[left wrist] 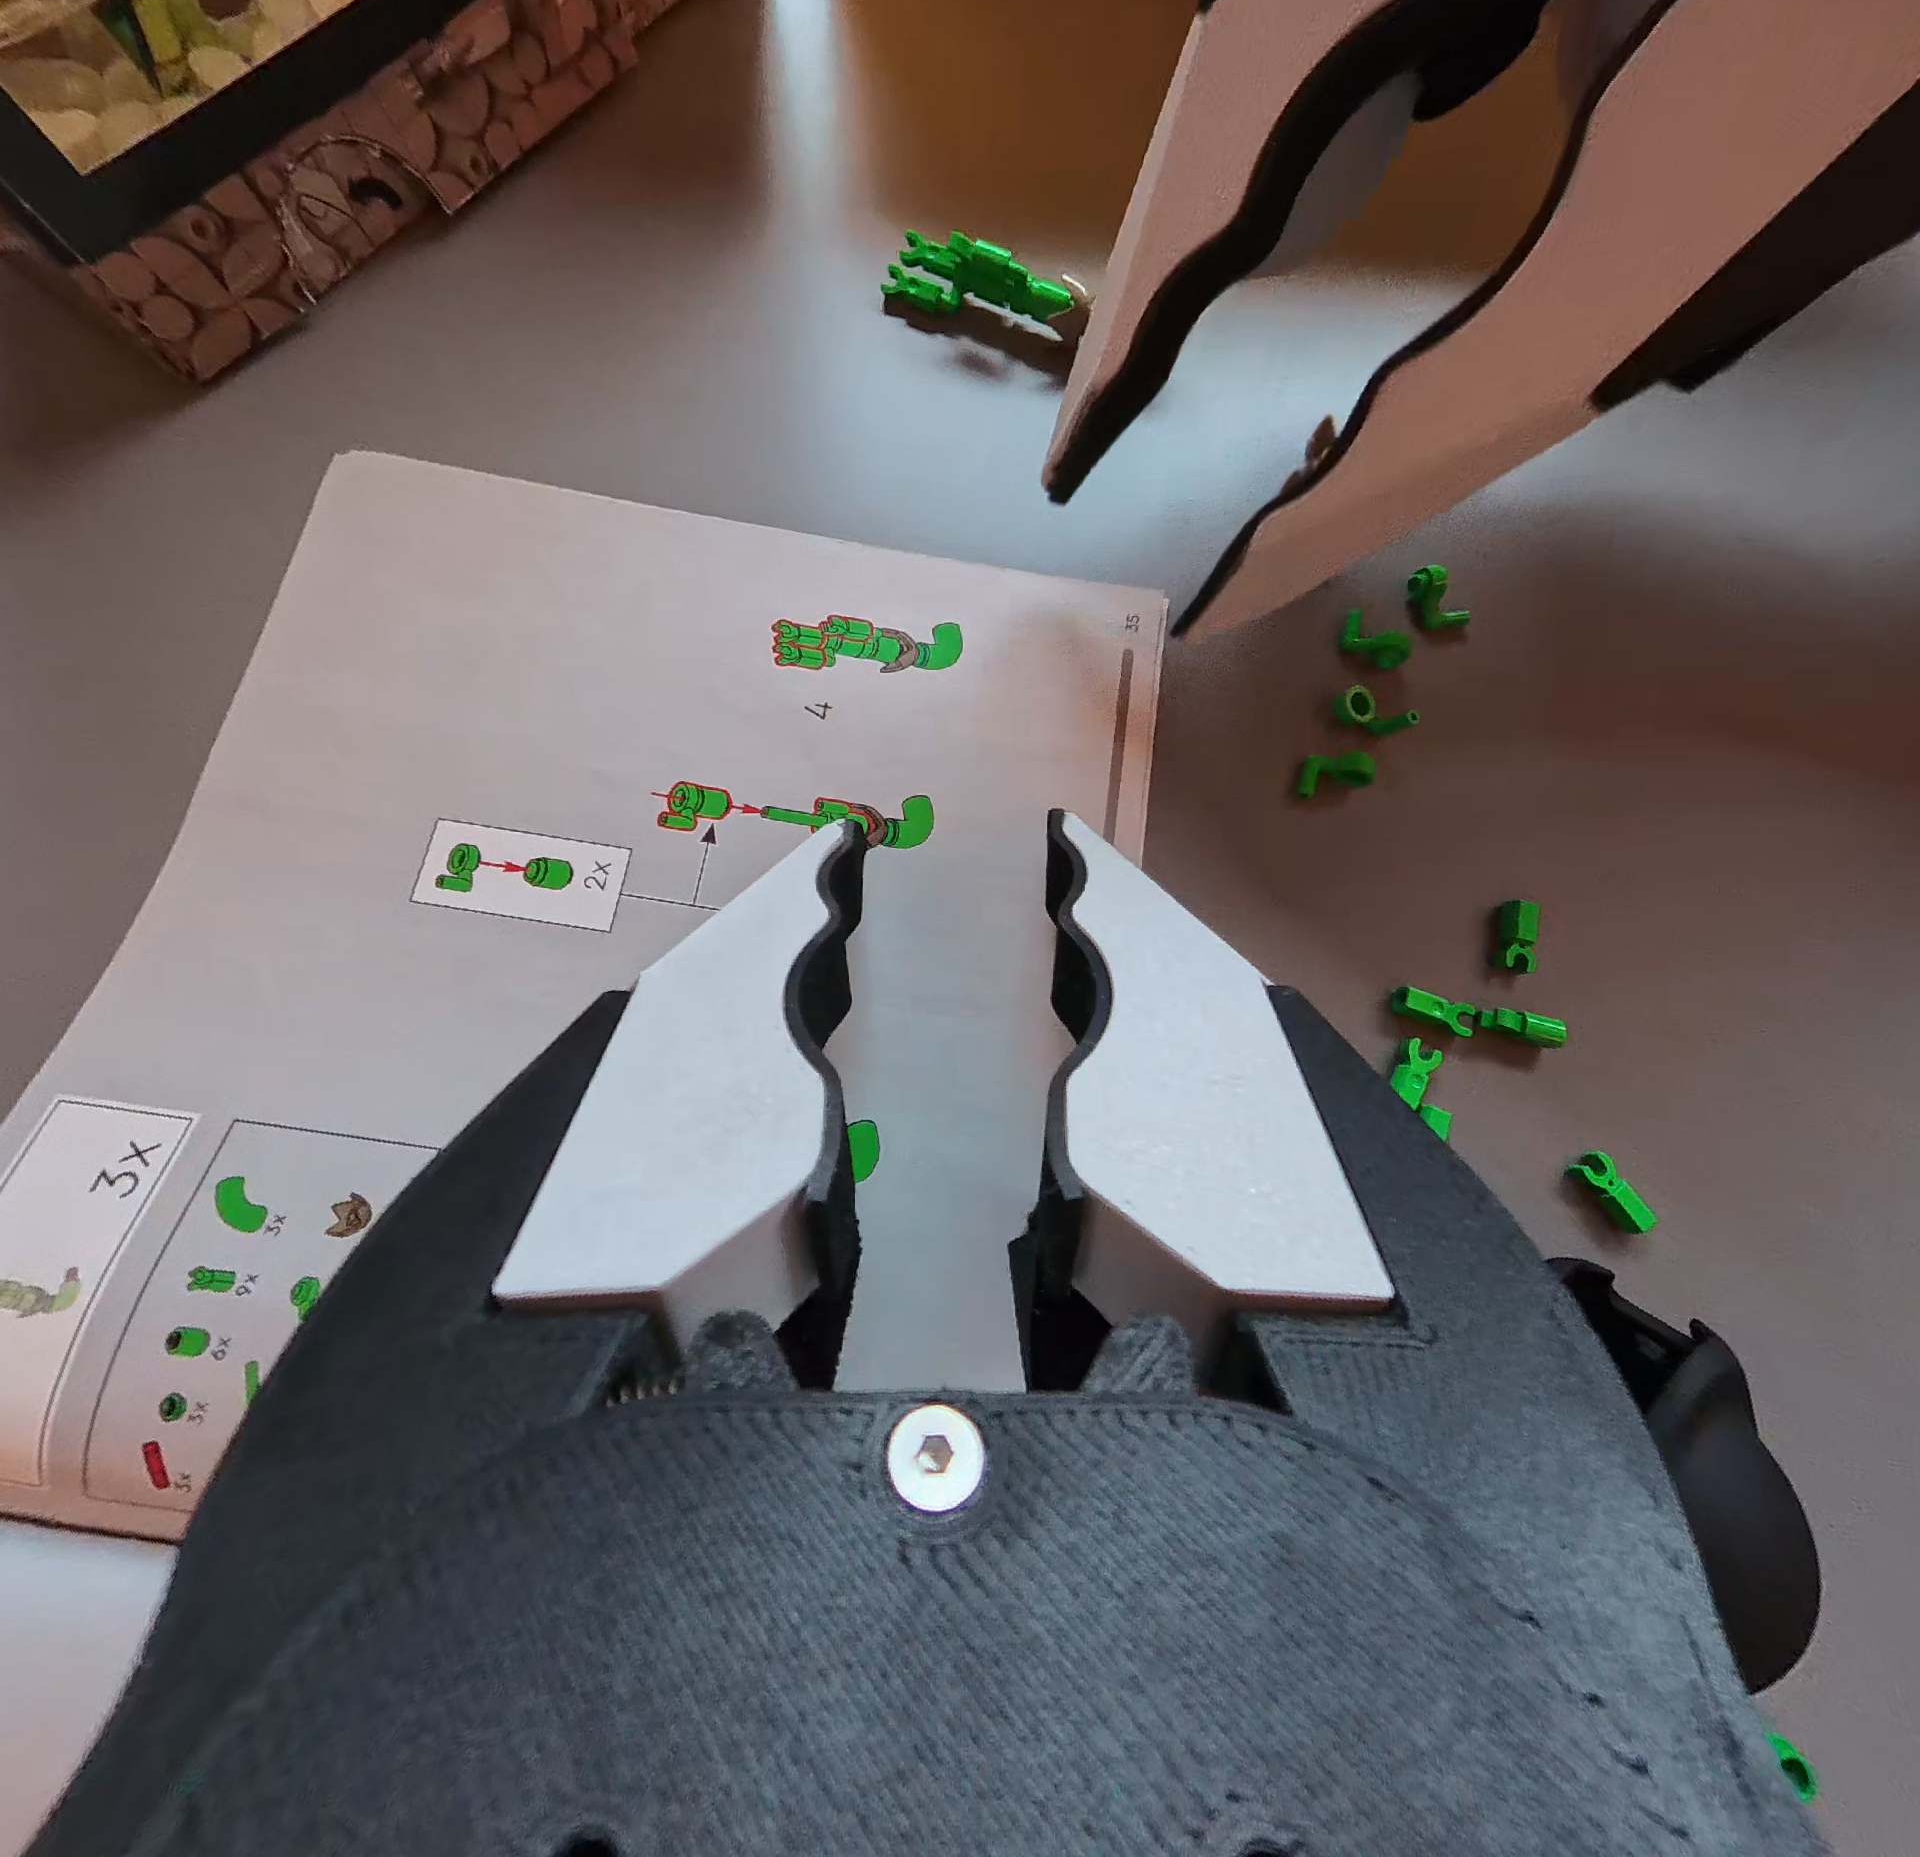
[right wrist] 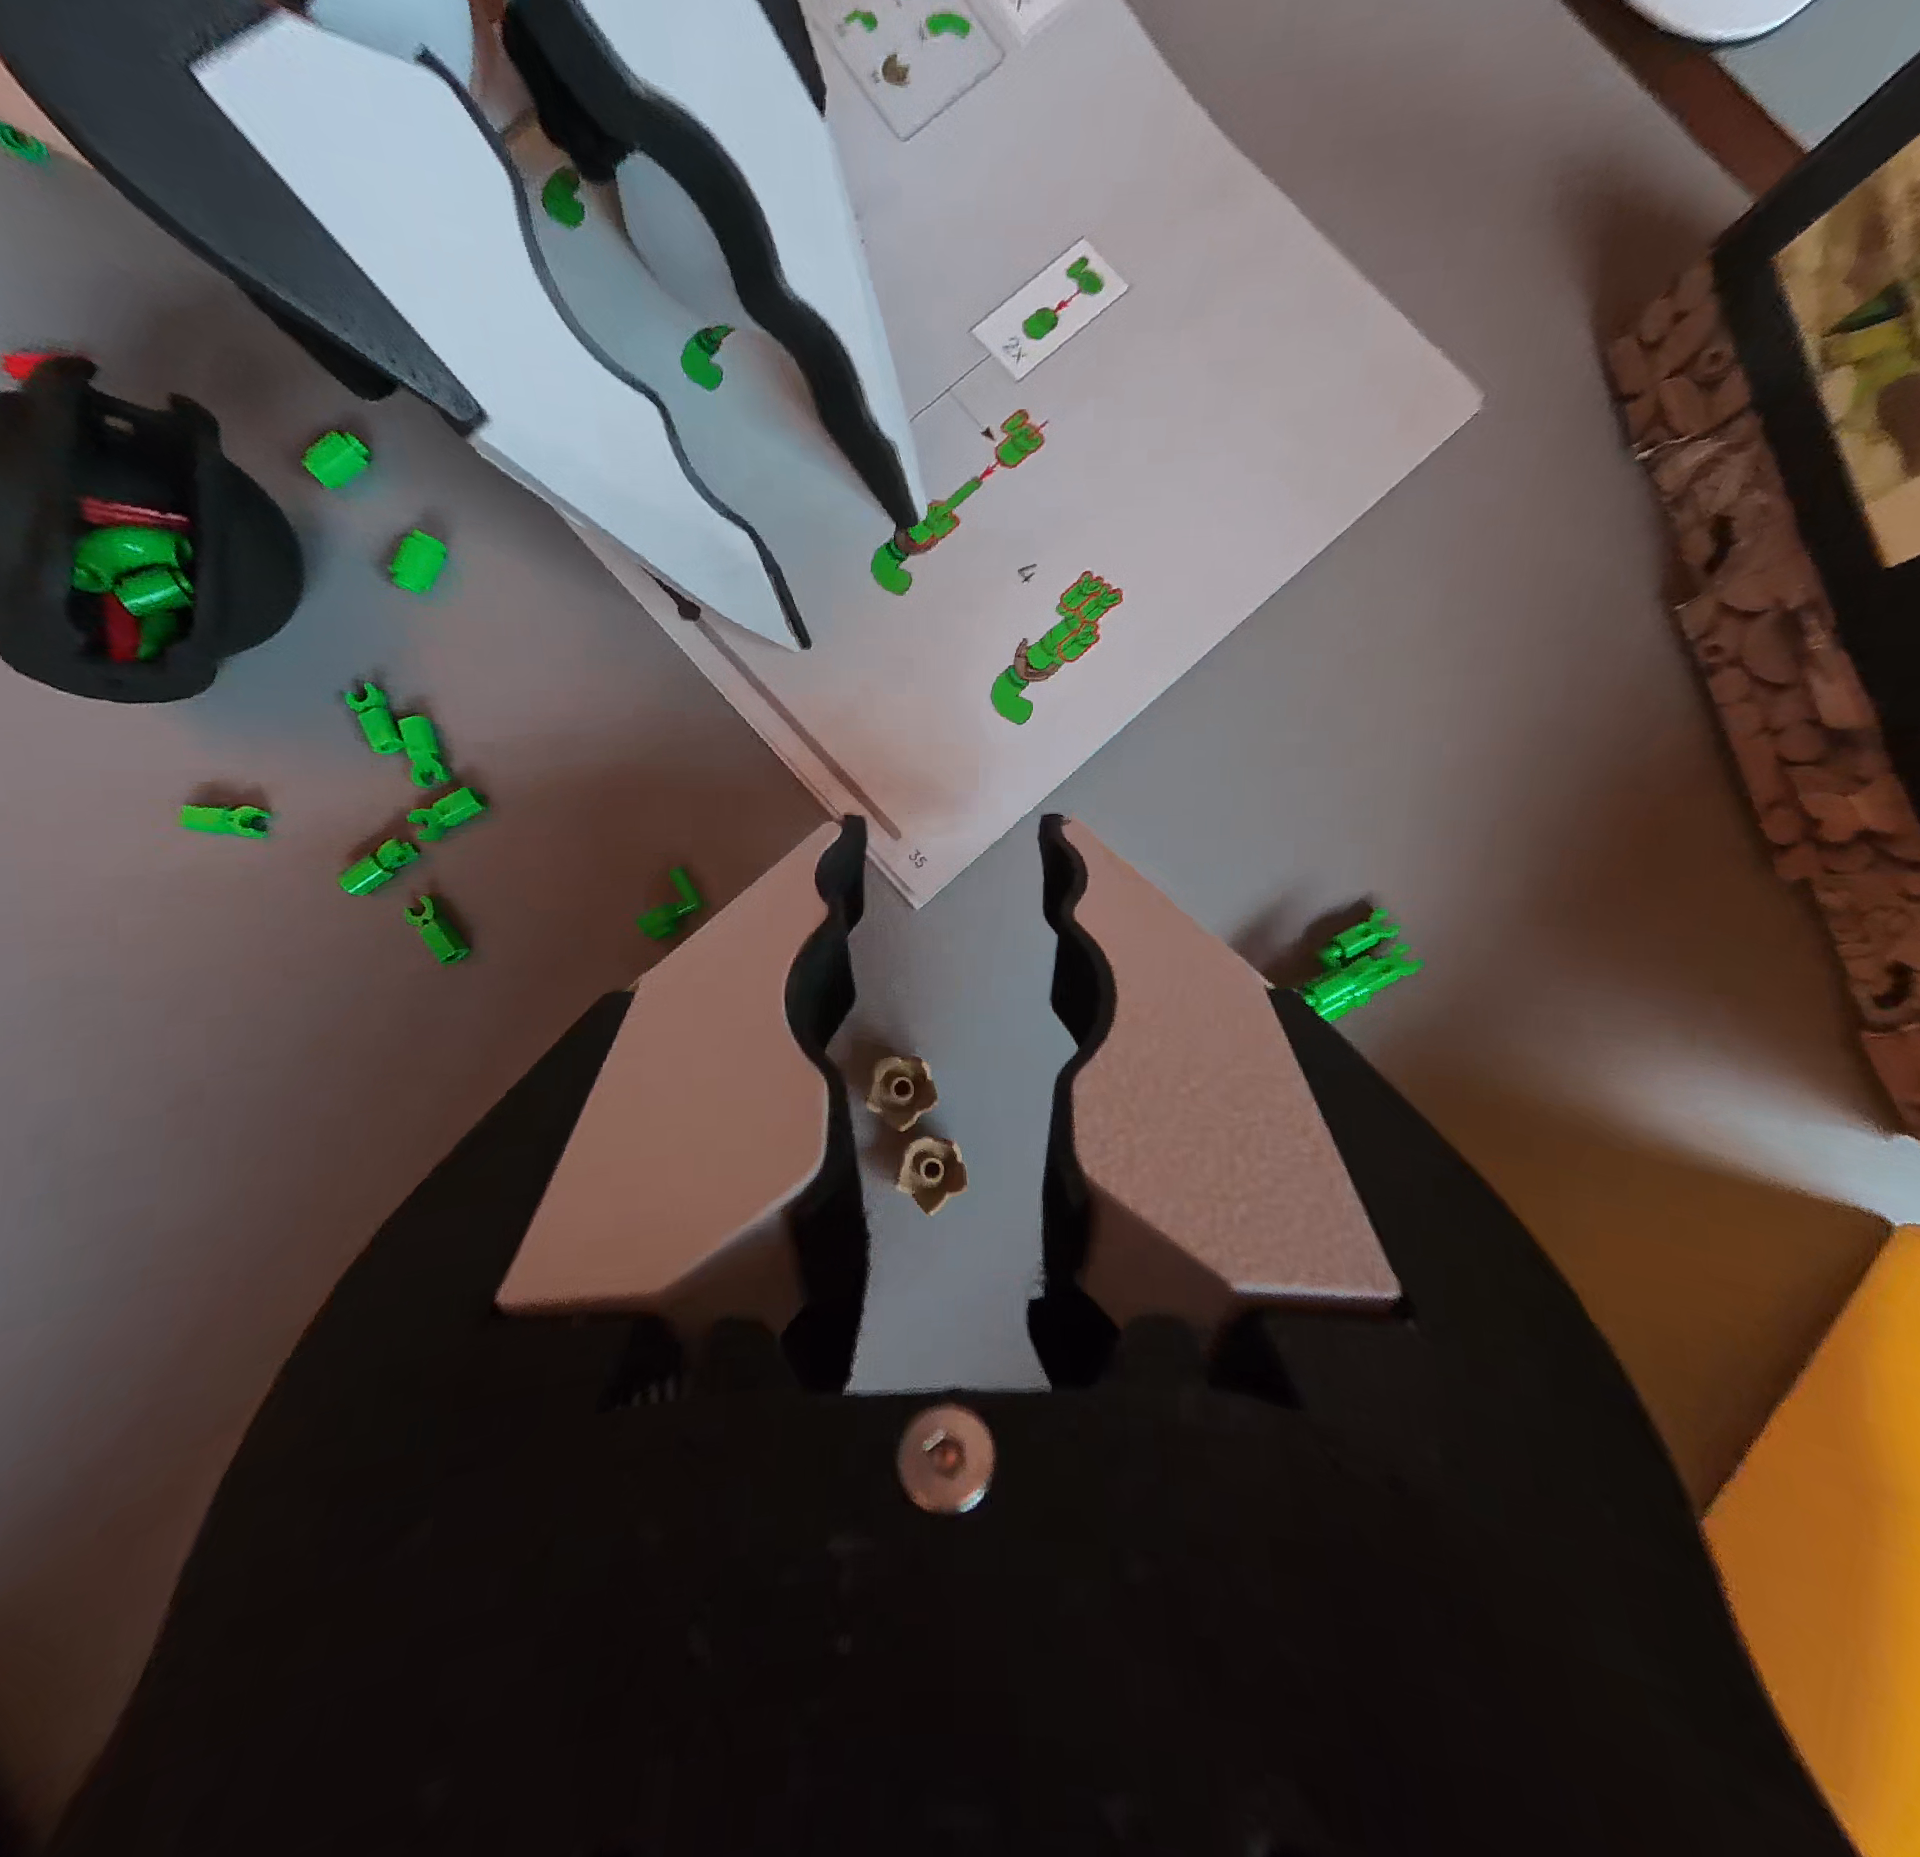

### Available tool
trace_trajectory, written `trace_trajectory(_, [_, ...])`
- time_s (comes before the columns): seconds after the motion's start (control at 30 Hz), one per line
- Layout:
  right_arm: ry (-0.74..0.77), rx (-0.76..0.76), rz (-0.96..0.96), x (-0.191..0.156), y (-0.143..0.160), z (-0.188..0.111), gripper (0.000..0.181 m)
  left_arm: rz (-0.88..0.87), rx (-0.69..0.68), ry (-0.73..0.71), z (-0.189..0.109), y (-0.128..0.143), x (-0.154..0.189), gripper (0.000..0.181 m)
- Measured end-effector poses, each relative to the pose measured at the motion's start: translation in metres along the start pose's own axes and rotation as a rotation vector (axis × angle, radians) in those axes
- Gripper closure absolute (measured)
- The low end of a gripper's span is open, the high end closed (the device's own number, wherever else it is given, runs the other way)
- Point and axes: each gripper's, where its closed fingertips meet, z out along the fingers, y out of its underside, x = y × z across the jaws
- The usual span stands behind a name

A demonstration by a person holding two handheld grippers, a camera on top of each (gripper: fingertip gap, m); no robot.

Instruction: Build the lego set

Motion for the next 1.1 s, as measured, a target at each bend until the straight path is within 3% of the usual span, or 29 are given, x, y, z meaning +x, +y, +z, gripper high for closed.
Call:
trace_trajectory(0.23, [-0.023,-0.035,-0.093,-0.011,0.006,0.014,0.141,-0.003,0.021,0.005,0.000,0.000,0.000,0.147])
trace_trajectory(0.37, [-0.049,-0.002,-0.172,-0.022,0.001,0.011,0.112,-0.004,0.025,0.005,0.000,0.000,0.001,0.147])
trace_trajectory(0.43, [-0.015,0.018,-0.231,-0.024,-0.005,0.007,0.106,-0.014,0.030,0.012,0.000,0.000,0.001,0.146])
trace_trajectory(0.6, [0.044,0.028,-0.241,-0.021,-0.013,0.004,0.112,-0.056,0.039,0.033,-0.001,-0.001,-0.001,0.150])
trace_trajectory(0.9, [0.113,-0.013,0.025,0.023,-0.005,0.011,0.109,-0.020,0.034,-0.002,0.000,0.000,-0.001,0.151])
trace_trajectory(1.1, [0.136,-0.057,0.003,0.029,0.001,0.016,0.106,-0.010,0.033,-0.005,0.000,0.000,0.000,0.149])
